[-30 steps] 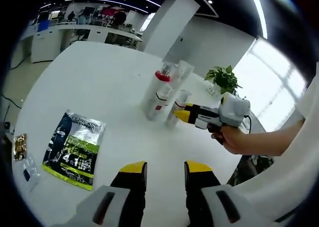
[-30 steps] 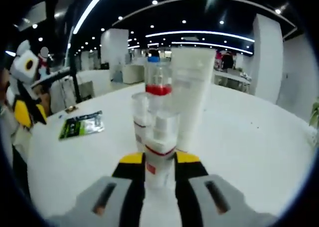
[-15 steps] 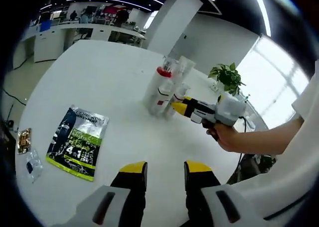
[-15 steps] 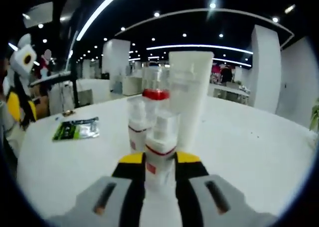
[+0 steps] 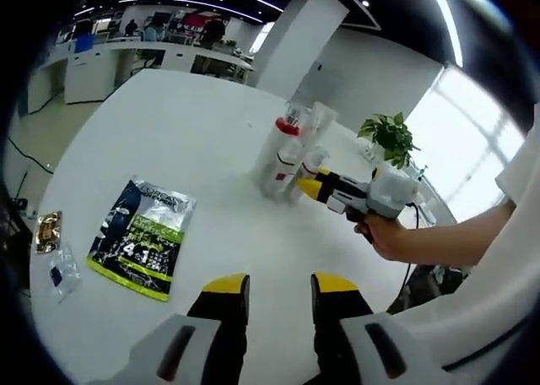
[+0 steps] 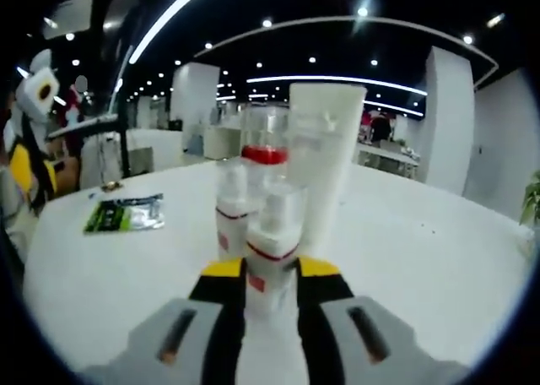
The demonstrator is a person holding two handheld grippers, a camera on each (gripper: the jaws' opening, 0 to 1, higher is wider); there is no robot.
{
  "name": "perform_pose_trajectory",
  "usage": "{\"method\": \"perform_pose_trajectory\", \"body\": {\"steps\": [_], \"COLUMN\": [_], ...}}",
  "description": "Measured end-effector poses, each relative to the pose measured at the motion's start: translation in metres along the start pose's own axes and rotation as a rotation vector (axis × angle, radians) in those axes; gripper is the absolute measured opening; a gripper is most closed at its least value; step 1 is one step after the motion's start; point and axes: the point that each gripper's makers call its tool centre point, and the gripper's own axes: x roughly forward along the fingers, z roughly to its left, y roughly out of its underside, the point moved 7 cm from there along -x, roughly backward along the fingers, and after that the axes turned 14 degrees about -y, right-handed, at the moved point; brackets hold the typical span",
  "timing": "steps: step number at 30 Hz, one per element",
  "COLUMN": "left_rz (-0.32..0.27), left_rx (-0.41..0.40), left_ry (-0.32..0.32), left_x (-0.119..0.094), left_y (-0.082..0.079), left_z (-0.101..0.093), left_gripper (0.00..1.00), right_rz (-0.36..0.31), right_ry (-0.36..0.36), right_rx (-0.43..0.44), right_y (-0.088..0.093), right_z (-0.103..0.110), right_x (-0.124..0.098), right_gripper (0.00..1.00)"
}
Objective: Arrange the skincare products in the storage area until every visible bottle or jar stands upright without overlapping.
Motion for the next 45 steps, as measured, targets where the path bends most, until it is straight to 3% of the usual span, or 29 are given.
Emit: {"method": "perform_pose_trajectory", "body": {"steps": [12,17,22,31,34,45], "left_rz": [-0.012,-0.017,-0.019,-0.034,-0.038,-0.05], "left_rx": [-0.011,-0.012,-0.016,-0.032,-0.037,-0.057], "left_ry": [-0.01,-0.013,-0.013,-0.015,-0.017,-0.024], "left_x": [-0.007,-0.01,-0.012,-0.016,-0.017,-0.02], "left_y": [0.005,0.007,0.013,0.016,0.017,0.021], "left_z": [0.007,0.01,0.013,0.016,0.017,0.022], "left_gripper": [0.29,0.29,0.29,0.28,0.28,0.28], "right_rz": [0.018,0.03,0.058,0.088,0.093,0.137], "right_ry": [0.023,0.01,0.009,0.034,0.029,-0.002], "right_rx": [0.013,0.058,0.072,0.138,0.13,0.058], "right_y": [0.0,-0.002,0.001,0.005,0.004,0.0], "right_z": [-0.005,-0.007,-0.006,-0.005,-0.006,-0.008], "right_x": [0.005,0.007,0.006,-0.004,-0.004,-0.003], "right_gripper": [0.2,0.21,0.31,0.21,0.15,0.12]}}
